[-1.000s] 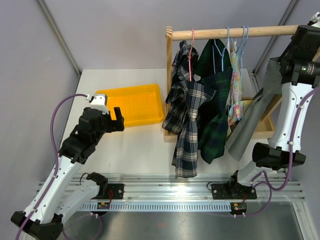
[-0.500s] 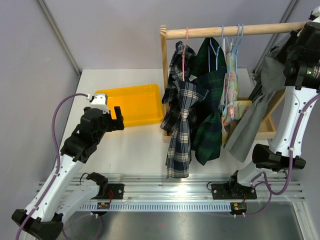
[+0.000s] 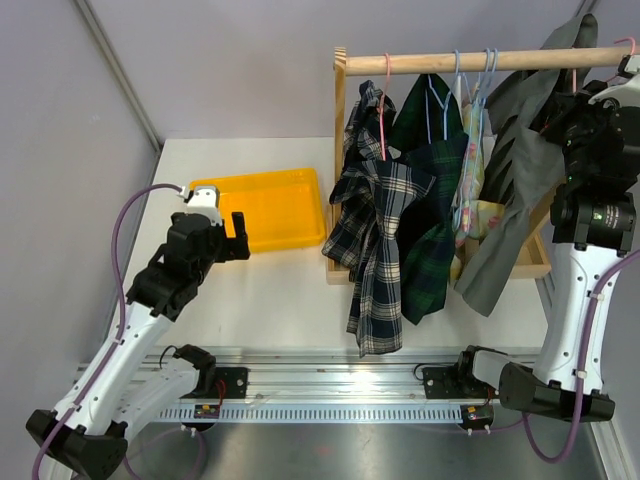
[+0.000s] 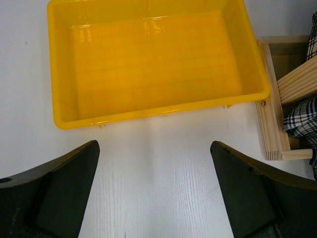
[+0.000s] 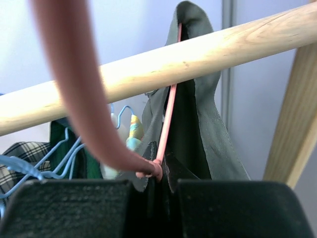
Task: Remove the skirt from the hanger
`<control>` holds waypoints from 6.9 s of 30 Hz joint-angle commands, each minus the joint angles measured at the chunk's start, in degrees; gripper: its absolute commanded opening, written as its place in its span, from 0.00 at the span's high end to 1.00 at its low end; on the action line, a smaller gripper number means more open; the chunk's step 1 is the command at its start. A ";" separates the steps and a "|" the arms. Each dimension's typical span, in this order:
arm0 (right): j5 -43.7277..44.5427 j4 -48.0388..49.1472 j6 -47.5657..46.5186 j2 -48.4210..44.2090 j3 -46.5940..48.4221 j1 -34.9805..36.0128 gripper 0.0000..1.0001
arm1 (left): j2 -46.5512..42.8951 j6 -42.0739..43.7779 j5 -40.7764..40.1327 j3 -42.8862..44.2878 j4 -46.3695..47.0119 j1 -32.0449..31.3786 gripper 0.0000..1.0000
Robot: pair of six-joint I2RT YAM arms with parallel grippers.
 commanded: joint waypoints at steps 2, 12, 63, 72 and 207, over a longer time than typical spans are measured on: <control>-5.20 6.76 3.17 -2.42 0.47 0.23 1.00 | -0.12 0.82 -1.97 -0.03 2.27 0.19 0.01; -7.40 -3.97 4.13 -16.38 -4.63 0.23 1.00 | 8.12 0.90 -3.88 23.46 0.61 -23.07 0.01; -0.99 -18.22 10.73 -31.42 -5.69 5.77 1.00 | 65.08 -12.01 4.46 38.28 33.92 -71.62 0.01; -0.19 -18.39 10.38 -31.78 -5.78 5.86 1.00 | 70.55 -16.14 5.94 41.02 28.28 -67.49 0.12; -27.79 -8.37 14.60 -0.75 0.72 -0.30 0.38 | 3.92 0.64 -1.79 3.75 -0.54 8.45 0.01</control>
